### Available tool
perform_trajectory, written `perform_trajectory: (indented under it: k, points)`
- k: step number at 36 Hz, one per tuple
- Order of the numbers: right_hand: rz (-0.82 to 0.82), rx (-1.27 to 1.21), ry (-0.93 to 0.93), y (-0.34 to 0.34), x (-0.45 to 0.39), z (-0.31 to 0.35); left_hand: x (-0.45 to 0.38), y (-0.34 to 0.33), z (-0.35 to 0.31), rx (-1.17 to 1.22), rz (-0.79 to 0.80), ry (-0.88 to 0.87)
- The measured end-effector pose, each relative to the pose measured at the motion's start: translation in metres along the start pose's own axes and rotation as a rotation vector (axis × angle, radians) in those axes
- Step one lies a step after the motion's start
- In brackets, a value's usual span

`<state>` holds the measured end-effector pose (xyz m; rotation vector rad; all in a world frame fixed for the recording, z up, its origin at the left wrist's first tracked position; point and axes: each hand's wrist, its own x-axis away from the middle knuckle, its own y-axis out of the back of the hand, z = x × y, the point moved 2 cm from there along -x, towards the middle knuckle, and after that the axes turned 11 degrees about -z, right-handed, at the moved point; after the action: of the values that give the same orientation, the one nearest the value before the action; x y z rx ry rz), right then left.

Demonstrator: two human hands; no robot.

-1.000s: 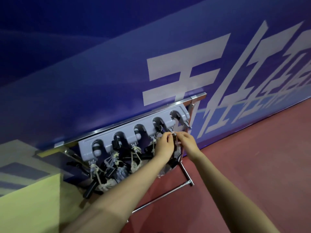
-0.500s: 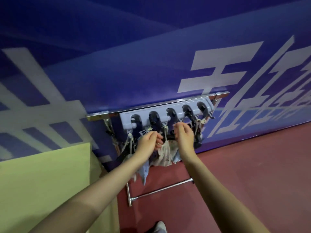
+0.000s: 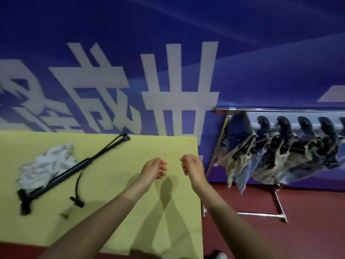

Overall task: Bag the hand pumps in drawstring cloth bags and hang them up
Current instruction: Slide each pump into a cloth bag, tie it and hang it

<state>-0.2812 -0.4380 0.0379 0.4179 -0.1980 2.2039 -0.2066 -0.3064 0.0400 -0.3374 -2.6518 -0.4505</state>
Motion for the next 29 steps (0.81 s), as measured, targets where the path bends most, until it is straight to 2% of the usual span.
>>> perform_trajectory:
  k: [7,12,17,23,29]
  points:
    - [0.187,0.139,-0.021,-0.053,0.036,-0.017,-0.011,0.080,0.019,-0.011,-0.073,0.020]
    - [0.273,0.181,-0.146,-0.076,0.039,-0.019,-0.017,0.123,0.036,0.040,-0.170,0.088]
    - [0.364,0.273,-0.056,-0.104,0.037,-0.011,-0.025,0.161,0.047,0.051,-0.266,0.128]
    - [0.322,0.297,-0.101,-0.136,0.038,-0.027,-0.056,0.219,0.061,-0.001,-0.330,0.111]
    - [0.316,0.341,-0.118,-0.219,0.044,-0.048,-0.111,0.310,0.090,-0.168,-0.336,0.130]
